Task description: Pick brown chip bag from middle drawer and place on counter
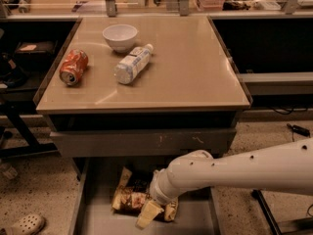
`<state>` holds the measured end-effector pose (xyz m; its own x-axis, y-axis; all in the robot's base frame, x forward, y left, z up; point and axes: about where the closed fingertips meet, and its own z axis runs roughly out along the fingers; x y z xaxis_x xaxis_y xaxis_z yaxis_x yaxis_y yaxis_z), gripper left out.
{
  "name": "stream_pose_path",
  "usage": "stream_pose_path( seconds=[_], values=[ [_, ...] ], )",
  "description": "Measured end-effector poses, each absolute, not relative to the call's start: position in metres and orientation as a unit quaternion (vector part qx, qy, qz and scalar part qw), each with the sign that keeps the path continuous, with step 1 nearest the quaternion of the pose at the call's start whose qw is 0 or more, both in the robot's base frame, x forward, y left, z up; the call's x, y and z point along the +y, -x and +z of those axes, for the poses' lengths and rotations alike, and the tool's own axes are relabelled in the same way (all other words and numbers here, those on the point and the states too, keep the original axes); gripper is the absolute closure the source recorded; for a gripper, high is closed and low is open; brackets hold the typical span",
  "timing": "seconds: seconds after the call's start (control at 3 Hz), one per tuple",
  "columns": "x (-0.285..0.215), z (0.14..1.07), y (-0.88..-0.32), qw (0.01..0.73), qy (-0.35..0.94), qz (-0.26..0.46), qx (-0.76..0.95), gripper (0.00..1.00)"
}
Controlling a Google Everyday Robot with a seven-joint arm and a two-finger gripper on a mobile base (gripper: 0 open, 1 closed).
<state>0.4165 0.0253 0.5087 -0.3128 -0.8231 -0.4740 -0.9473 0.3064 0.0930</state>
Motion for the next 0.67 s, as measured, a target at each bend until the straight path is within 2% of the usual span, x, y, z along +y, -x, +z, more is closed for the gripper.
stream_pose_path(
  seconds=[0.67],
  values=[
    [0.037,0.442,-0.448,0.203,0.53,0.194,0.8,0.0]
  ],
)
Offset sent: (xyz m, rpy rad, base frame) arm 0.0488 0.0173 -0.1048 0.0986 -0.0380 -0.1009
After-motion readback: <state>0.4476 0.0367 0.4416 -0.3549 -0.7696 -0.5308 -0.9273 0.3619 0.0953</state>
